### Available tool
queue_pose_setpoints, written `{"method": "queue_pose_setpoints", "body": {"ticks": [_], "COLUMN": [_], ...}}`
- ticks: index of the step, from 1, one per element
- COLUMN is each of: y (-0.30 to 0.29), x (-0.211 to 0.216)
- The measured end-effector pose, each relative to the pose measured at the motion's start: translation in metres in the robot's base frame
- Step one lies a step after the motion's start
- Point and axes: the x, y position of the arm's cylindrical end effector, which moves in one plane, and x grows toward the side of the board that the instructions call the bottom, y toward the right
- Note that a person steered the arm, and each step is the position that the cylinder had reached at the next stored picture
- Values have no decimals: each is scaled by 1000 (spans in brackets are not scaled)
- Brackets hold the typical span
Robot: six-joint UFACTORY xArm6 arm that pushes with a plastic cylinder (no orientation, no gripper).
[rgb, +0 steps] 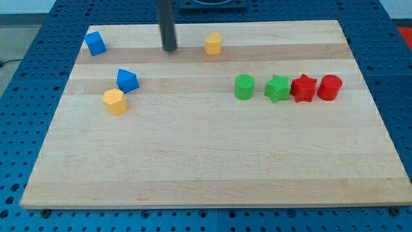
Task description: Move the blue cube vertically to the top of the triangle
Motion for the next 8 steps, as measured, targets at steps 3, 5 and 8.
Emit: {"method": "queue_pose_setpoints", "body": {"ticks": [3, 5, 8], "y": [-184, -184, -169], "x": [29, -12, -17]}}
